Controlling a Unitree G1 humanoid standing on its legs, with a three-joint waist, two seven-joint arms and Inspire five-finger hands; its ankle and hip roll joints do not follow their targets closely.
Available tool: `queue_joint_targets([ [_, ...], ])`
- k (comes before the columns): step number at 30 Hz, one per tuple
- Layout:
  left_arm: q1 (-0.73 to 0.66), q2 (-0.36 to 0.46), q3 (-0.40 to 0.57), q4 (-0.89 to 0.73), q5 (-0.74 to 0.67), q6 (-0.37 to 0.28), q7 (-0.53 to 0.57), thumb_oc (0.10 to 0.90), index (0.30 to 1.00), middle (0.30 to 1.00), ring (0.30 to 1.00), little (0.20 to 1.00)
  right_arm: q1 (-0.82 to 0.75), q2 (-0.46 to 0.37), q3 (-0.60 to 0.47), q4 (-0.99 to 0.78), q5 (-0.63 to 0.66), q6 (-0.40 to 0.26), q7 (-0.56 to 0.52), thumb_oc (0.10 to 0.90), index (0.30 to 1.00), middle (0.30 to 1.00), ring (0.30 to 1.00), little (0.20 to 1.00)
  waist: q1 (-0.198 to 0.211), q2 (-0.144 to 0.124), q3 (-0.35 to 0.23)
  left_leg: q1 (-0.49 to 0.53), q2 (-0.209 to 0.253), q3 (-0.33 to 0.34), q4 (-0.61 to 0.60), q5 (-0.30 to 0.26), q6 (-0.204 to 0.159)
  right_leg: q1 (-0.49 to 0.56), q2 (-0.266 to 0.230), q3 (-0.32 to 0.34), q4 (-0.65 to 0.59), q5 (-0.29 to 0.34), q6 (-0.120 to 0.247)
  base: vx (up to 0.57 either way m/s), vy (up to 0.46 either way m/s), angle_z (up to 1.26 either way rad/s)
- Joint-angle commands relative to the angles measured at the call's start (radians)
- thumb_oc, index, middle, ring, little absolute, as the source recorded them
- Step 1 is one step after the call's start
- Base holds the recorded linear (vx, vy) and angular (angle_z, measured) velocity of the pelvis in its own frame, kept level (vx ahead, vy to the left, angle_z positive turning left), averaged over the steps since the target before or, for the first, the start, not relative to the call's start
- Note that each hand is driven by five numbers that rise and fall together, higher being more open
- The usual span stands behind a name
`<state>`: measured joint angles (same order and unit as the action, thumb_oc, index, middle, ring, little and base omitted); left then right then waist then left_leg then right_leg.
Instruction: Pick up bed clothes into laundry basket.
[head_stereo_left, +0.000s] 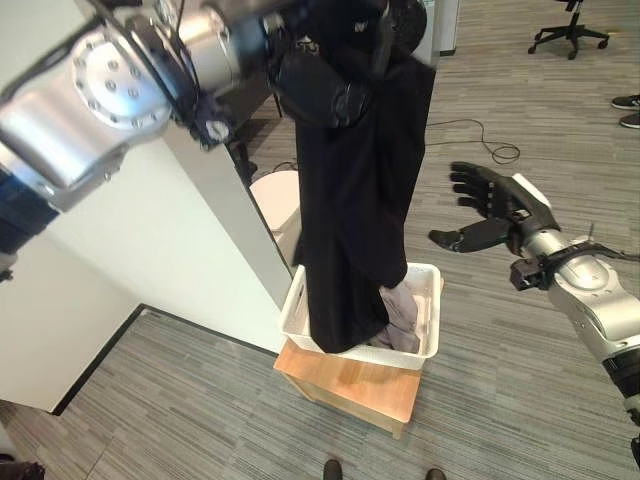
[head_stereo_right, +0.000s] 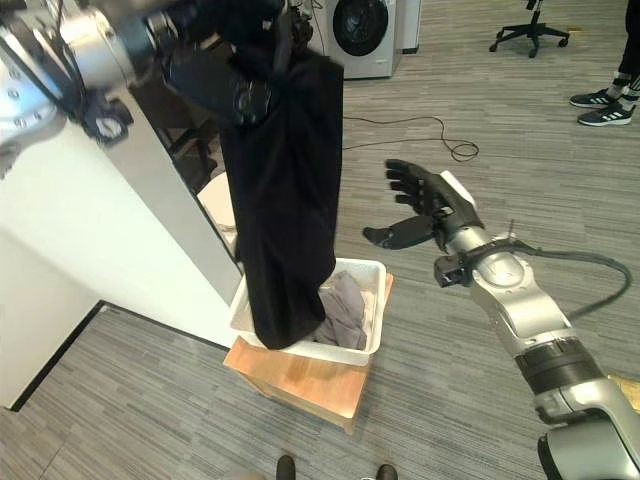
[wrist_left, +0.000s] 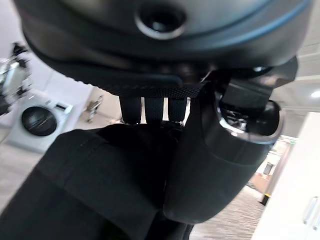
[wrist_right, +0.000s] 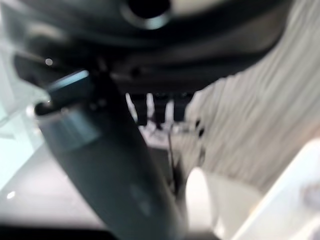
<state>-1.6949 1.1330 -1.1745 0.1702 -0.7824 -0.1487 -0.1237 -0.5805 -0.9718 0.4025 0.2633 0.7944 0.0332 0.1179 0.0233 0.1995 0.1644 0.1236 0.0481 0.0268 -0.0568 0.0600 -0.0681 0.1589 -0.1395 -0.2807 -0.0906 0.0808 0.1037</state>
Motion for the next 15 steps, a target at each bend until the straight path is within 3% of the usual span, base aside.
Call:
queue_joint_targets([
  [1, -0.219, -0.057, 0.039, 0.215, -0.058, -0.092, 0.110, 0.400, 0.300, 0.300, 0.300, 0.300, -0.222, -0.043, 0.051, -0.011, 0.219, -0.067, 0.081, 0.800, 0.900, 0.900, 0.900, 0.900, 0.070, -0.081, -0.109, -0.062, 0.091, 0.018, -0.026, 0.100, -0.101, 0.068, -0.012, -0.044, 0.021, -0.116, 0.070, 0.01, -0.006, -0.27],
  [5, -0.230, -0.096, 0.063, 0.268, -0.076, -0.097, 0.109, 0.400, 0.300, 0.300, 0.300, 0.300, -0.320, -0.052, 0.144, 0.039, 0.287, -0.044, 0.114, 0.800, 0.900, 0.900, 0.900, 0.900, 0.075, -0.095, -0.115, -0.059, 0.095, 0.038, -0.027, 0.092, -0.103, 0.056, -0.012, -0.029, 0.019, -0.108, 0.078, 0.00, 0.000, -0.17],
  [9, -0.245, -0.116, 0.061, 0.299, -0.054, -0.097, 0.111, 0.400, 0.300, 0.300, 0.300, 0.300, -0.351, -0.030, 0.219, 0.020, 0.217, -0.030, 0.112, 0.800, 0.900, 0.900, 0.900, 0.900, 0.073, -0.100, -0.118, -0.057, 0.097, 0.058, -0.027, 0.084, -0.100, 0.045, -0.016, -0.014, 0.019, -0.100, 0.084, 0.01, 0.016, -0.11],
  [11, -0.245, -0.116, 0.061, 0.299, -0.054, -0.097, 0.111, 0.400, 0.300, 0.300, 0.300, 0.300, -0.349, -0.031, 0.217, 0.018, 0.217, -0.029, 0.111, 0.800, 0.900, 0.900, 0.900, 0.900, 0.074, -0.100, -0.118, -0.057, 0.097, 0.059, -0.027, 0.084, -0.099, 0.044, -0.016, -0.014, 0.019, -0.100, 0.084, 0.02, 0.019, -0.15],
  [15, -0.225, -0.149, 0.094, 0.314, -0.029, -0.097, 0.124, 0.400, 0.300, 0.300, 0.300, 0.300, -0.292, 0.053, 0.175, -0.043, 0.241, -0.038, 0.111, 0.800, 0.900, 0.900, 0.900, 0.900, 0.078, -0.103, -0.116, -0.053, 0.092, 0.067, -0.023, 0.074, -0.092, 0.041, -0.021, -0.007, 0.019, -0.096, 0.087, 0.03, 0.016, -0.12],
])
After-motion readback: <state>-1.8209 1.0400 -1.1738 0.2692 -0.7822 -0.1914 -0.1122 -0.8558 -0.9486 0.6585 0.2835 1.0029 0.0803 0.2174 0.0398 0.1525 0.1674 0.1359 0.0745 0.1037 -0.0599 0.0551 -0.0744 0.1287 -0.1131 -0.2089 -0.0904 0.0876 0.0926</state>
